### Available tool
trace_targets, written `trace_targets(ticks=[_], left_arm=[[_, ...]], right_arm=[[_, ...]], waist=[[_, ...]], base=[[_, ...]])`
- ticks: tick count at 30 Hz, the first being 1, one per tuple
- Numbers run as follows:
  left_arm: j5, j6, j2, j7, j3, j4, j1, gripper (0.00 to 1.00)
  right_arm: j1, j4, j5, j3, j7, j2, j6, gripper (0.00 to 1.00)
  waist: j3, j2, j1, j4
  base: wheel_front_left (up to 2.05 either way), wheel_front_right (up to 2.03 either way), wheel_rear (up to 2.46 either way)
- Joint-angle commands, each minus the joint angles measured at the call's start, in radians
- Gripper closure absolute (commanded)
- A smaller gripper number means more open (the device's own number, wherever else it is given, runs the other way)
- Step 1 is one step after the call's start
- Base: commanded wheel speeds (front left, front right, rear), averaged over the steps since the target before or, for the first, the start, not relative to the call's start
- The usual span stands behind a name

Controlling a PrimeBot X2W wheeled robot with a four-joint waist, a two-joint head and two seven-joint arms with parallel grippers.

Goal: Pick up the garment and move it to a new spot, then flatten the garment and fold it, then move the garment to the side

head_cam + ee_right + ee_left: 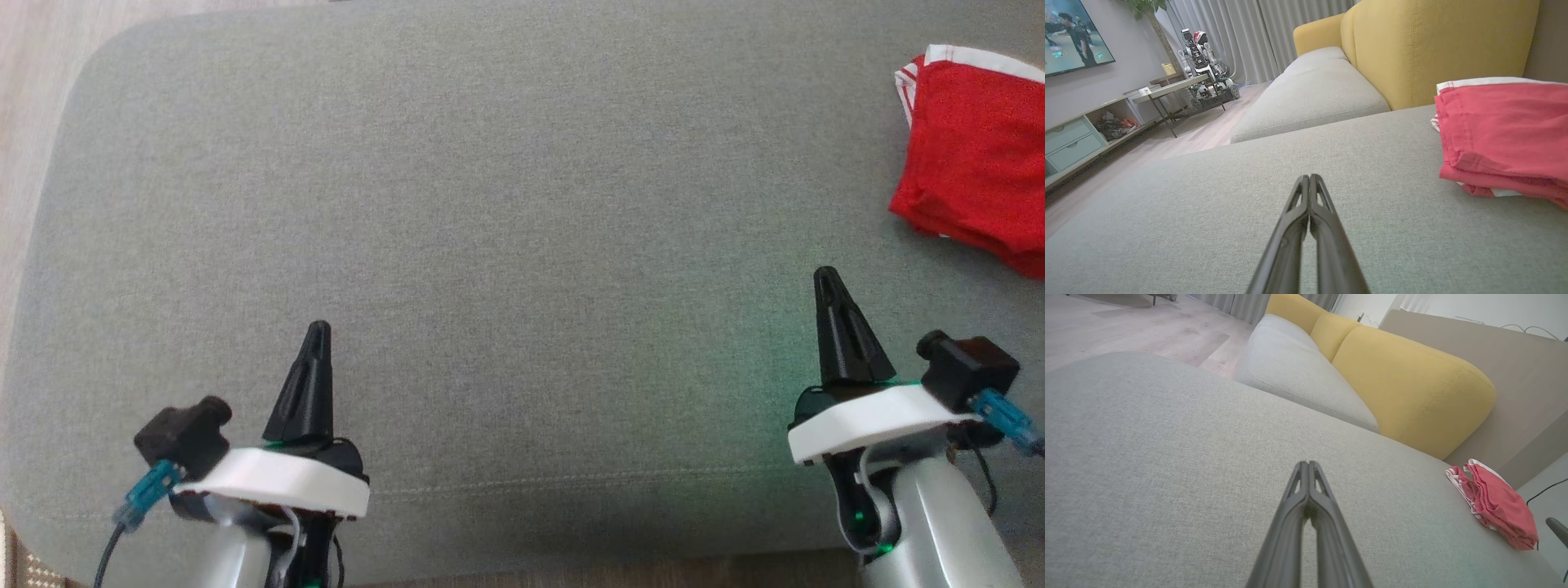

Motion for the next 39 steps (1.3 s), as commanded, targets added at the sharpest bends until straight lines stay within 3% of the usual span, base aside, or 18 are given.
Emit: trace_targets(ticks=[1,39], left_arm=[[-0.03,-0.005,0.008,0.007,0.015,-0.027,-0.033,1.0],[-0.414,-0.024,0.025,0.099,0.081,0.009,-0.043,1.0]], right_arm=[[-0.032,-0.031,0.036,-0.002,0.009,-0.007,0.0,1.0],[-0.003,-0.021,0.475,-0.02,0.104,-0.017,0.0,1.0]], waist=[[-0.002,0.0,0.0,0.0],[-0.05,0.0,0.0,-0.001]], base=[[0.0,0.0,0.0],[0.0,0.0,0.0]])
